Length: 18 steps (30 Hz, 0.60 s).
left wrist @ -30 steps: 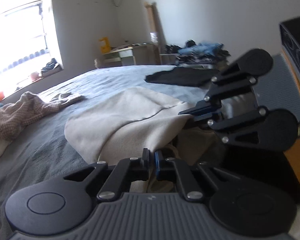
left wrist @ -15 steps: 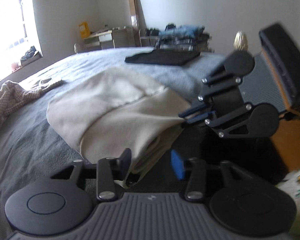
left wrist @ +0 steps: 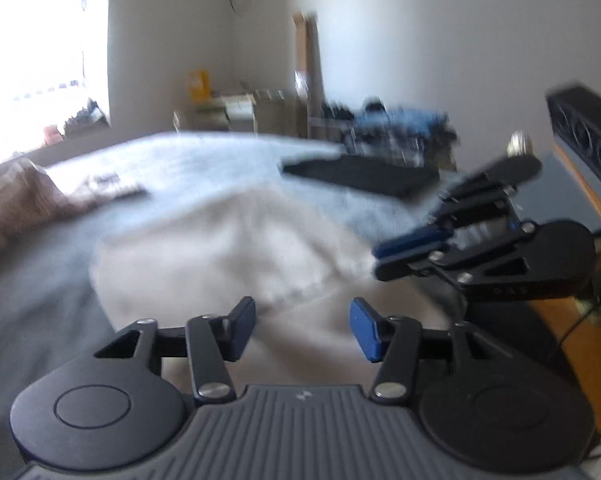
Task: Fold clothes
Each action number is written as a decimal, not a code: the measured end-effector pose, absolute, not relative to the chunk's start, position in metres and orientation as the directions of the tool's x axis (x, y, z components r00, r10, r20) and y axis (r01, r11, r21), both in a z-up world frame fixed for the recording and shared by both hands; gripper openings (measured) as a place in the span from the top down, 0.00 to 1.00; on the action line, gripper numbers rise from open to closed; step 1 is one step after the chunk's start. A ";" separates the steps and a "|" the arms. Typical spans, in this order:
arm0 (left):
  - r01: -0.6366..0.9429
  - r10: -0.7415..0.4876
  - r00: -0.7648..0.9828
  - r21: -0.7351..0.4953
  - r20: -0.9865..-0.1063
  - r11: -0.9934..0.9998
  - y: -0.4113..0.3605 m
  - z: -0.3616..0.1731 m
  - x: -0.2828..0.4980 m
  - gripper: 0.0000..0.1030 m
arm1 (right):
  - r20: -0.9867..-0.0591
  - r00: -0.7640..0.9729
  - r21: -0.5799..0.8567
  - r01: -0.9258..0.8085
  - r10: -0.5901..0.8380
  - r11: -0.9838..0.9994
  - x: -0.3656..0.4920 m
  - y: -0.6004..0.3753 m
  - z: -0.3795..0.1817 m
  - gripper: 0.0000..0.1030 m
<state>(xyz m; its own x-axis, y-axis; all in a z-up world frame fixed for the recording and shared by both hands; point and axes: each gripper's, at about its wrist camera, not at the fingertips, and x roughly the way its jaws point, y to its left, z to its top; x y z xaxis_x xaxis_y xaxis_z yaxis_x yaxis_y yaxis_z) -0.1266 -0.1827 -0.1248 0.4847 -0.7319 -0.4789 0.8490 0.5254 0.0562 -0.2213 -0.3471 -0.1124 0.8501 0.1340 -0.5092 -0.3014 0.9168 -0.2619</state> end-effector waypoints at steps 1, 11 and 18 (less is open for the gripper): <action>0.854 -0.730 0.476 0.060 -0.491 0.517 -0.188 -0.134 -0.126 0.48 | -0.538 0.832 -0.266 -0.319 0.135 0.910 -0.215 -0.346 -0.122 0.93; 0.870 -0.750 0.454 0.059 -0.480 0.489 -0.211 -0.155 -0.124 0.41 | -0.587 0.808 -0.252 -0.243 0.051 0.937 -0.191 -0.363 -0.111 0.93; 0.877 -0.767 0.440 0.039 -0.467 0.479 -0.208 -0.155 -0.124 0.41 | -0.603 0.798 -0.469 -0.330 -0.023 0.819 -0.148 -0.341 -0.144 0.94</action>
